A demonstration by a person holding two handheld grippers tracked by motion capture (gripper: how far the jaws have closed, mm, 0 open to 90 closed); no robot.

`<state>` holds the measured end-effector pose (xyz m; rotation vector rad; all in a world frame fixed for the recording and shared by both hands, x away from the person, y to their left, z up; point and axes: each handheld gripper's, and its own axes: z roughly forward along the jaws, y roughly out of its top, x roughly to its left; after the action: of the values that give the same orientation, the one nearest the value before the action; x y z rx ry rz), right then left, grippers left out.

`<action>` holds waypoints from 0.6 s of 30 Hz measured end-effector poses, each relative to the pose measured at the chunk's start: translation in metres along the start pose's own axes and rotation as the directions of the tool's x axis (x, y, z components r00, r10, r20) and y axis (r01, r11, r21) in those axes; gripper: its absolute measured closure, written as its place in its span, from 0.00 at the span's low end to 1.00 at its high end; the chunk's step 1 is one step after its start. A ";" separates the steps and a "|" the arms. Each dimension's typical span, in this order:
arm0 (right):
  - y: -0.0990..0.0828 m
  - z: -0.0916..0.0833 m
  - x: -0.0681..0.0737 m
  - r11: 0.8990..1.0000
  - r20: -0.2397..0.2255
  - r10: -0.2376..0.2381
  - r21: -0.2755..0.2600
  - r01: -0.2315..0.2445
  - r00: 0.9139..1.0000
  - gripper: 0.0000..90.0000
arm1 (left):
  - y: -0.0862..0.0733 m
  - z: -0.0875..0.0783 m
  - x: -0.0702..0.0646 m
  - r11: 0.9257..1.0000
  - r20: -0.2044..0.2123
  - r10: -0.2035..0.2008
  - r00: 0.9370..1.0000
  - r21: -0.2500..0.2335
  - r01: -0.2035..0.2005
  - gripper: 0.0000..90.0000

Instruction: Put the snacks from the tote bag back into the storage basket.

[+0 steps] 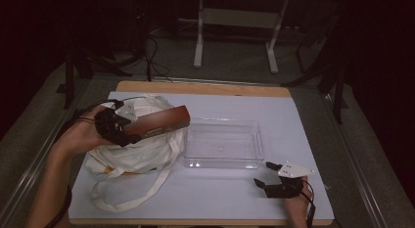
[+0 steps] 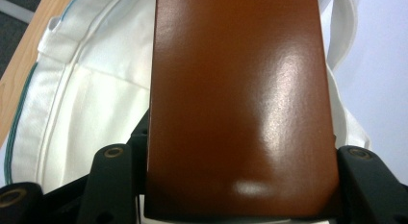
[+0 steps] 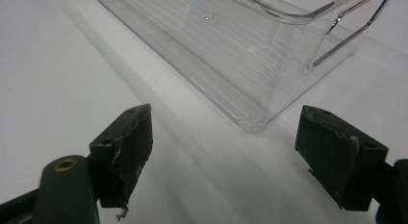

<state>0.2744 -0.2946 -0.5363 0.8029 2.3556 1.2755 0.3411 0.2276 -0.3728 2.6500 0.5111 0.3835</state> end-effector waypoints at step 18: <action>0.000 0.000 0.000 1.000 -0.002 0.000 -0.001 0.000 1.000 0.23 | 0.023 0.006 -0.003 0.999 0.016 0.045 0.999 -0.011 -0.045 0.48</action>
<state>0.2745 -0.2946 -0.5363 0.8016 2.3563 1.2774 0.3475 0.2050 -0.3686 2.6555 0.4441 0.3773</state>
